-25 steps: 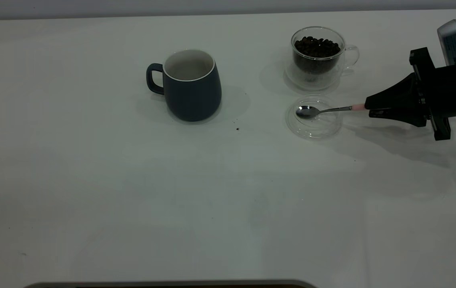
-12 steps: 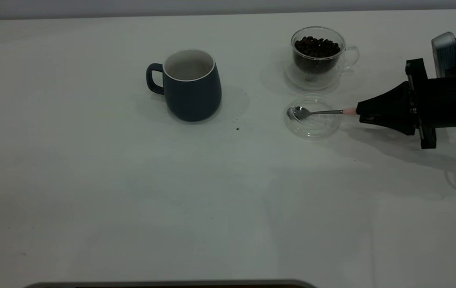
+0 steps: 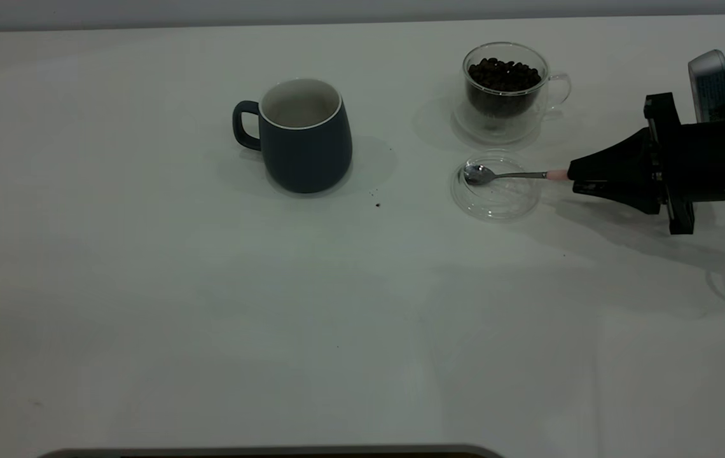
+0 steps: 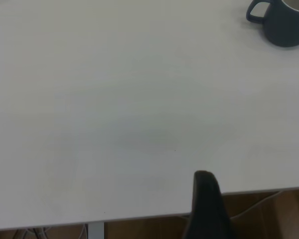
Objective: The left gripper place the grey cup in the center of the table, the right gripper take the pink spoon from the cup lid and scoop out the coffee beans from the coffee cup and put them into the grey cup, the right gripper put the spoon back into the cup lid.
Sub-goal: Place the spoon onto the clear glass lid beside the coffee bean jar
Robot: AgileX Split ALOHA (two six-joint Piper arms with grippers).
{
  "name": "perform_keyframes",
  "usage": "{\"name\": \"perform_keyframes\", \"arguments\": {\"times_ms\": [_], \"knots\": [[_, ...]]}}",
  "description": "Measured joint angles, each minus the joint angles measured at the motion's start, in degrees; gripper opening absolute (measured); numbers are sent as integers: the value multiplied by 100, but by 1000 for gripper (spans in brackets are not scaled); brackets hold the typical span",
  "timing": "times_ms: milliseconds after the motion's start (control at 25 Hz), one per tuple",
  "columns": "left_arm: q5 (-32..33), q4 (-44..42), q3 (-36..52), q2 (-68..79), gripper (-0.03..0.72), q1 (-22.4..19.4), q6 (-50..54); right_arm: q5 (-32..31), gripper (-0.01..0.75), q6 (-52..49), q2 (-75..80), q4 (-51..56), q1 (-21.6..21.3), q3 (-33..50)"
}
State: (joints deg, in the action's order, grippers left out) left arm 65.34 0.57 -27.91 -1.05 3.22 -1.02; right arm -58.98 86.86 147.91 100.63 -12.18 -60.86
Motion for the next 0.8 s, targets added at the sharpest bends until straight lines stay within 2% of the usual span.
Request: {"name": "perform_keyframes", "arguments": {"times_ms": [200,360,600,800], "knots": [[0,0,0,0,565,0,0,13,387,13,0,4,0,0],[0,0,0,0,565,0,0,40,494,13,0,4,0,0],[0,0,0,0,565,0,0,391,567,-192,-54,-187,-95,0],[0,0,0,0,565,0,0,864,575,-1226,-732,-1392,-486,0]]}}
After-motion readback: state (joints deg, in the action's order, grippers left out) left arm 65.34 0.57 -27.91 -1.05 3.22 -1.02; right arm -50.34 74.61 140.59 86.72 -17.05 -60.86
